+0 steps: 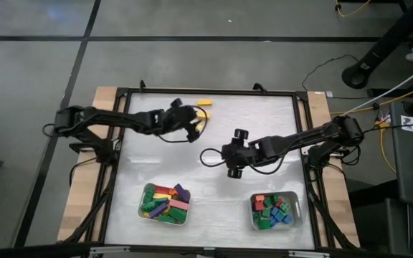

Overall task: Sort blocks by size
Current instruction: Put the rectangular yellow block into the white bin

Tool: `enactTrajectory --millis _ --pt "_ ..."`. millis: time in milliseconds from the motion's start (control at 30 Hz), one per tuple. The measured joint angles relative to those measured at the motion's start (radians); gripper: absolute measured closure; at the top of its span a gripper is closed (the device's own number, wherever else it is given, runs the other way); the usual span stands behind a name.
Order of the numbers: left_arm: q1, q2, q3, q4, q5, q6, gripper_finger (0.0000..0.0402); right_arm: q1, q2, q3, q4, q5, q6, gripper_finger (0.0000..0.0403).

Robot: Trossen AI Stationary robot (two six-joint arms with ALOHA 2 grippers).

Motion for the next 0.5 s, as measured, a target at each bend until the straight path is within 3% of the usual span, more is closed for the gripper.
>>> enactTrajectory --millis 100,200,500 --pt "0.052 0.056 0.0 0.063 0.151 0.194 0.0215 0.0 -0.007 0.0 -0.116 -0.002 -0.001 0.0189" --pt "0.097 0.109 0.006 0.094 0.26 0.25 0.0215 0.0 -0.007 0.0 -0.203 -0.002 0.016 0.0189" --pt "0.218 0.217 0.032 0.096 0.409 0.365 0.0215 0.0 -0.007 -0.032 -0.275 0.01 0.024 0.0189"
